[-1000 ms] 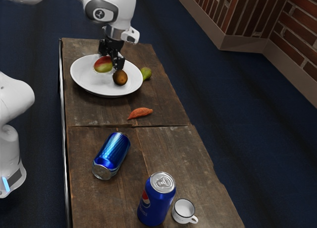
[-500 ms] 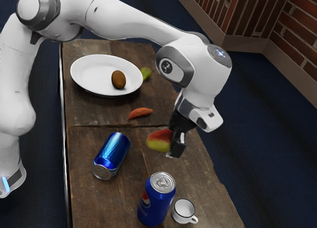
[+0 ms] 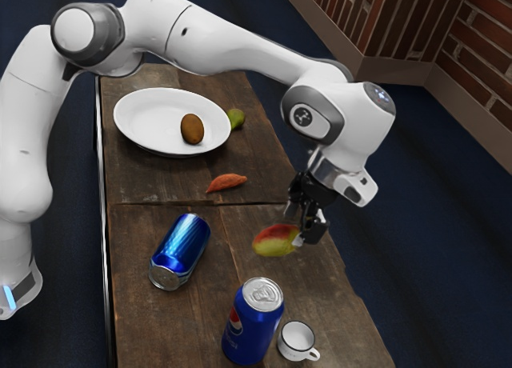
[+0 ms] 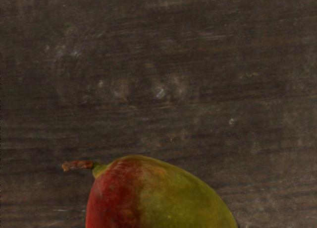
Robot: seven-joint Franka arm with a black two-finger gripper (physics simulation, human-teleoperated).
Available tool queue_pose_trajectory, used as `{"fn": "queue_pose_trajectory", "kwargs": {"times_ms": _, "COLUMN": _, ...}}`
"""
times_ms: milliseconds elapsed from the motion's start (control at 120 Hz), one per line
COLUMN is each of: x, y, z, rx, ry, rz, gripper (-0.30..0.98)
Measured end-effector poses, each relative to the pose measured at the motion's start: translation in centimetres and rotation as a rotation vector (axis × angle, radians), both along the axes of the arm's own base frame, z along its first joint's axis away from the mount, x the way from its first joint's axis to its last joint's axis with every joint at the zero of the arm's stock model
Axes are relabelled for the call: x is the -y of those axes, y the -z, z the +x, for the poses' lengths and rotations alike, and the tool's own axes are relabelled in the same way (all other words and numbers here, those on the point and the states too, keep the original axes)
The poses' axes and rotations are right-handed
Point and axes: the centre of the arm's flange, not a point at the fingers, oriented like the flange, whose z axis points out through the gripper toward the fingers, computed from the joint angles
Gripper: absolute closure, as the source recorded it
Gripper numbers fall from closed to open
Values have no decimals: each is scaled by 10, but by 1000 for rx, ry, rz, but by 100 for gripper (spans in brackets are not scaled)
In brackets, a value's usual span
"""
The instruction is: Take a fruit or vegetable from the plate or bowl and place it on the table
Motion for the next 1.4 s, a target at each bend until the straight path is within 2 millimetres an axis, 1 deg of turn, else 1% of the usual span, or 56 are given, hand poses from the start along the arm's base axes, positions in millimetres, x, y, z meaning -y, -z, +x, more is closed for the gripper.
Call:
{"fn": "queue_pose_trajectory", "kwargs": {"times_ms": 50, "x": -1, "y": -2, "z": 0, "rx": 3, "ry": 3, "rz": -1, "gripper": 6}}
{"fn": "queue_pose_trajectory", "kwargs": {"times_ms": 67, "x": -4, "y": -3, "z": 0, "rx": 3, "ry": -2, "rz": 0, "gripper": 6}}
{"fn": "queue_pose_trajectory", "kwargs": {"times_ms": 100, "x": -20, "y": -6, "z": 4, "rx": 5, "ry": -30, "rz": -1, "gripper": 4}}
{"fn": "queue_pose_trajectory", "kwargs": {"times_ms": 117, "x": -34, "y": -10, "z": 6, "rx": 7, "ry": -52, "rz": -3, "gripper": 4}}
{"fn": "queue_pose_trajectory", "kwargs": {"times_ms": 150, "x": -79, "y": -19, "z": 13, "rx": 12, "ry": -125, "rz": -7, "gripper": 3}}
{"fn": "queue_pose_trajectory", "kwargs": {"times_ms": 183, "x": -134, "y": -30, "z": 16, "rx": 19, "ry": -214, "rz": -11, "gripper": 2}}
{"fn": "queue_pose_trajectory", "kwargs": {"times_ms": 208, "x": -195, "y": -42, "z": 13, "rx": 27, "ry": -312, "rz": -16, "gripper": 2}}
{"fn": "queue_pose_trajectory", "kwargs": {"times_ms": 242, "x": -274, "y": -53, "z": 1, "rx": 28, "ry": -444, "rz": -14, "gripper": 1}}
{"fn": "queue_pose_trajectory", "kwargs": {"times_ms": 258, "x": -309, "y": -56, "z": -8, "rx": 25, "ry": -504, "rz": -12, "gripper": 1}}
{"fn": "queue_pose_trajectory", "kwargs": {"times_ms": 275, "x": -339, "y": -58, "z": -16, "rx": 21, "ry": -555, "rz": -9, "gripper": 1}}
{"fn": "queue_pose_trajectory", "kwargs": {"times_ms": 300, "x": -371, "y": -60, "z": -29, "rx": 11, "ry": -611, "rz": -4, "gripper": 1}}
{"fn": "queue_pose_trajectory", "kwargs": {"times_ms": 325, "x": -394, "y": -60, "z": -39, "rx": 0, "ry": -653, "rz": 0, "gripper": 1}}
{"fn": "queue_pose_trajectory", "kwargs": {"times_ms": 358, "x": -417, "y": -58, "z": -50, "rx": -18, "ry": -694, "rz": 6, "gripper": 1}}
{"fn": "queue_pose_trajectory", "kwargs": {"times_ms": 392, "x": -432, "y": -53, "z": -57, "rx": -38, "ry": -721, "rz": 12, "gripper": 1}}
{"fn": "queue_pose_trajectory", "kwargs": {"times_ms": 417, "x": -438, "y": -50, "z": -60, "rx": -52, "ry": -732, "rz": 16, "gripper": 1}}
{"fn": "queue_pose_trajectory", "kwargs": {"times_ms": 508, "x": -448, "y": -33, "z": -65, "rx": -102, "ry": -768, "rz": 40, "gripper": 0}}
{"fn": "queue_pose_trajectory", "kwargs": {"times_ms": 533, "x": -445, "y": -28, "z": -61, "rx": -112, "ry": -772, "rz": 54, "gripper": 0}}
{"fn": "queue_pose_trajectory", "kwargs": {"times_ms": 575, "x": -433, "y": -23, "z": -53, "rx": -121, "ry": -767, "rz": 75, "gripper": 0}}
{"fn": "queue_pose_trajectory", "kwargs": {"times_ms": 633, "x": -426, "y": -22, "z": -51, "rx": -129, "ry": -770, "rz": 94, "gripper": 0}}
{"fn": "queue_pose_trajectory", "kwargs": {"times_ms": 717, "x": -438, "y": -9, "z": -54, "rx": -178, "ry": -823, "rz": 30, "gripper": 0}}
{"fn": "queue_pose_trajectory", "kwargs": {"times_ms": 850, "x": -440, "y": -9, "z": -53, "rx": -170, "ry": -890, "rz": 5, "gripper": 0}}
{"fn": "queue_pose_trajectory", "kwargs": {"times_ms": 933, "x": -433, "y": -16, "z": -52, "rx": -162, "ry": -933, "rz": 8, "gripper": 0}}
{"fn": "queue_pose_trajectory", "kwargs": {"times_ms": 1250, "x": -436, "y": -23, "z": -57, "rx": -158, "ry": -1116, "rz": 36, "gripper": 0}}
{"fn": "queue_pose_trajectory", "kwargs": {"times_ms": 1317, "x": -432, "y": -19, "z": -49, "rx": -141, "ry": -1134, "rz": 45, "gripper": 0}}
{"fn": "queue_pose_trajectory", "kwargs": {"times_ms": 1400, "x": -443, "y": -5, "z": -45, "rx": -135, "ry": -1182, "rz": 59, "gripper": 0}}
